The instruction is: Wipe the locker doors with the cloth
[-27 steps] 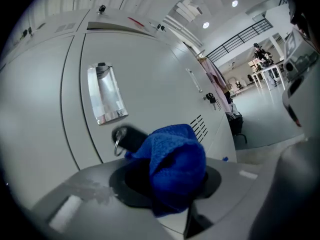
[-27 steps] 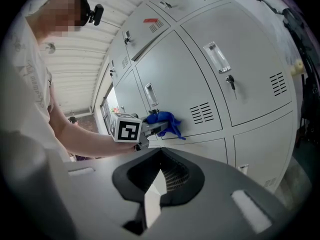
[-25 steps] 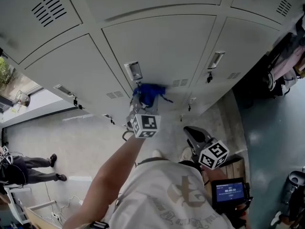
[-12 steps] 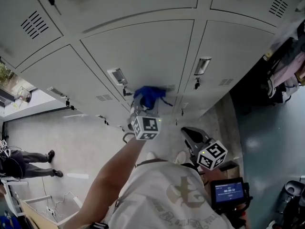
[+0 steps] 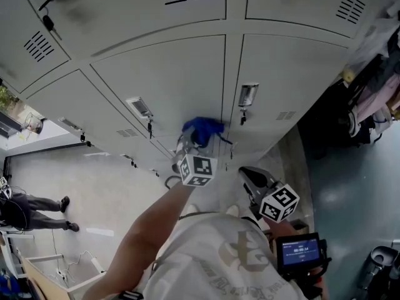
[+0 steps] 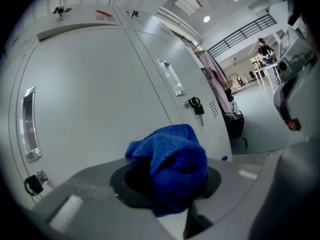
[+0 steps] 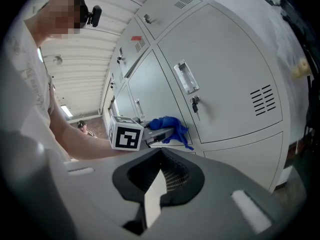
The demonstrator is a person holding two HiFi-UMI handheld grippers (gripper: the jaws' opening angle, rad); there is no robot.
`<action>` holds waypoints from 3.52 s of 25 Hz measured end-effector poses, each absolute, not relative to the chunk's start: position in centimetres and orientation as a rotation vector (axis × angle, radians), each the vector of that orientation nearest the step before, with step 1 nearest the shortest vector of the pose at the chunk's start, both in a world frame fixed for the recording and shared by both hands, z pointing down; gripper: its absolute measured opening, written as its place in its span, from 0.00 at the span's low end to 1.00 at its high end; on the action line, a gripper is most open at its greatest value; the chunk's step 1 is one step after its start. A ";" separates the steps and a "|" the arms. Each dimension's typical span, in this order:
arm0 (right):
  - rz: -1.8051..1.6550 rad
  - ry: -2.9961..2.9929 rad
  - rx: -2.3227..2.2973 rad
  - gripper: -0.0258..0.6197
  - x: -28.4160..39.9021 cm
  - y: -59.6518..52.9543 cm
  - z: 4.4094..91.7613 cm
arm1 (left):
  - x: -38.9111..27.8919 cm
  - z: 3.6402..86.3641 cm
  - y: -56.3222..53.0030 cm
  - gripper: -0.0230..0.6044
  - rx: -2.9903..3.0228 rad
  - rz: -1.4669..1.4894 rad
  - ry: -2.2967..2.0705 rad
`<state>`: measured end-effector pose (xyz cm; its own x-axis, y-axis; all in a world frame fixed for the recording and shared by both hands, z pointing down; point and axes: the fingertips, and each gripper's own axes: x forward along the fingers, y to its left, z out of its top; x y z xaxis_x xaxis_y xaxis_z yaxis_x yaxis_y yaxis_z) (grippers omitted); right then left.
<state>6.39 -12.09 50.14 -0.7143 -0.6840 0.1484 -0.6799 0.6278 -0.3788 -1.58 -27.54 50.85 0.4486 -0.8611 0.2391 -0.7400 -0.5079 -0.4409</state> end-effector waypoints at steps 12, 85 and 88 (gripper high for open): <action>-0.645 2.841 -1.136 0.04 8.3 -12.4 49.8 | 1.0 46.8 -27.6 0.27 -2.552 -0.444 1.467; -0.679 2.872 -1.073 0.04 0.8 -13.0 49.7 | -17.8 33.2 -26.9 0.27 -2.422 0.234 1.824; -0.680 2.863 -1.086 0.04 1.3 -12.9 49.7 | -17.2 33.2 -27.1 0.27 -2.385 0.147 1.819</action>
<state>1.25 -12.88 49.70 -0.7603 -0.6330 0.1459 -0.6310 0.6663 -0.3974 -17.18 -27.07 33.19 0.2651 -0.9507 -0.1608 -0.9642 -0.2603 -0.0504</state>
